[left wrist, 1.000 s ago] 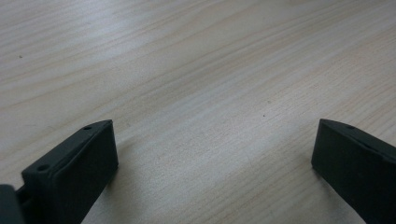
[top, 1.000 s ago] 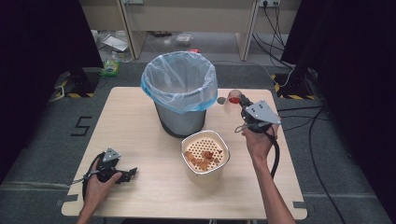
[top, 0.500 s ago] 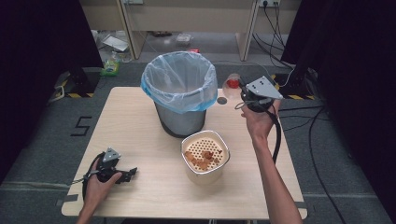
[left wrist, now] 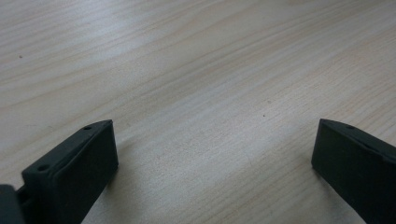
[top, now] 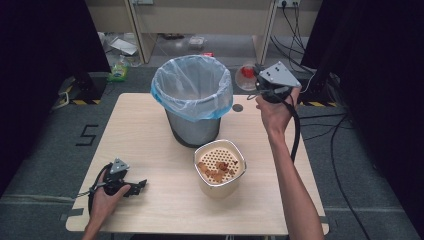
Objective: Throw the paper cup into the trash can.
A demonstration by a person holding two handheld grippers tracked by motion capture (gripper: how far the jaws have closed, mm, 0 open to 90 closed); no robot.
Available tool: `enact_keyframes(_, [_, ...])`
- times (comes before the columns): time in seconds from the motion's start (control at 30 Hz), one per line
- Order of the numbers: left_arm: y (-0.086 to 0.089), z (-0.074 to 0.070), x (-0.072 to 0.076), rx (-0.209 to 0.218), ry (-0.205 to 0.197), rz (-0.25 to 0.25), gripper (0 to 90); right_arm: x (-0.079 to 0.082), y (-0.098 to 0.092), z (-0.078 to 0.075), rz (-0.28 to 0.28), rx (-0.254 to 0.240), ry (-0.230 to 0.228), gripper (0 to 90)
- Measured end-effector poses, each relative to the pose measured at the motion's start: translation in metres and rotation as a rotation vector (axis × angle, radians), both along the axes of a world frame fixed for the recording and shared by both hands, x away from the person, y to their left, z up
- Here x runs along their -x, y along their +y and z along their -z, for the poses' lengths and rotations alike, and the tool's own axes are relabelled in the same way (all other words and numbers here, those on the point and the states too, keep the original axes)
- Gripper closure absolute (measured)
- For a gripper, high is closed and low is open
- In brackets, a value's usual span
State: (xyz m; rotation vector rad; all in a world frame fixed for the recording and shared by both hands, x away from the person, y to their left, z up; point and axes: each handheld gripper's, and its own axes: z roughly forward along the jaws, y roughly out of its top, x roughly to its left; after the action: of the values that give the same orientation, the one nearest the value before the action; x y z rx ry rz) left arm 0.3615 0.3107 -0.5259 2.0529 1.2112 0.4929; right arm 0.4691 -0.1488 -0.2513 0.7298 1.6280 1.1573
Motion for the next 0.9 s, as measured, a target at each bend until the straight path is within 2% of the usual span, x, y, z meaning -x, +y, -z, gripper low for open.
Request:
enact_keyframes(0.13, [0.000, 0.000, 0.000, 0.000, 0.001, -0.001, 0.0, -0.004, 0.014, -0.016, -0.019, 0.015, -0.013, 87.4])
enact_keyframes(0.2, [0.000, 0.000, 0.000, 0.000, 0.001, -0.001, 0.0, -0.006, 0.020, -0.018, -0.031, 0.014, -0.011, 87.4])
enact_keyframes(0.23, [0.000, 0.000, 0.000, 0.000, 0.000, -0.001, 0.0, -0.009, 0.032, -0.022, -0.049, 0.026, -0.012, 87.4])
enact_keyframes(0.37, [0.000, 0.000, 0.000, -0.001, 0.001, 0.000, 0.0, -0.016, 0.060, -0.025, -0.093, 0.042, -0.003, 87.4])
enact_keyframes(0.57, [0.000, 0.000, 0.000, 0.000, 0.000, 0.000, 0.0, -0.029, 0.097, -0.017, -0.138, 0.067, 0.046, 87.2])
enact_keyframes(0.73, [0.000, 0.000, 0.000, 0.000, 0.000, 0.000, 0.0, -0.043, 0.118, -0.004, -0.152, 0.097, 0.114, 86.3])
enact_keyframes(0.83, [0.000, 0.000, 0.000, 0.000, 0.000, 0.000, 0.0, -0.051, 0.126, 0.005, -0.159, 0.114, 0.168, 82.0])
enact_keyframes(0.9, [0.000, 0.000, 0.000, 0.000, 0.001, 0.000, 0.0, -0.055, 0.129, 0.009, -0.146, 0.102, 0.181, 74.7])
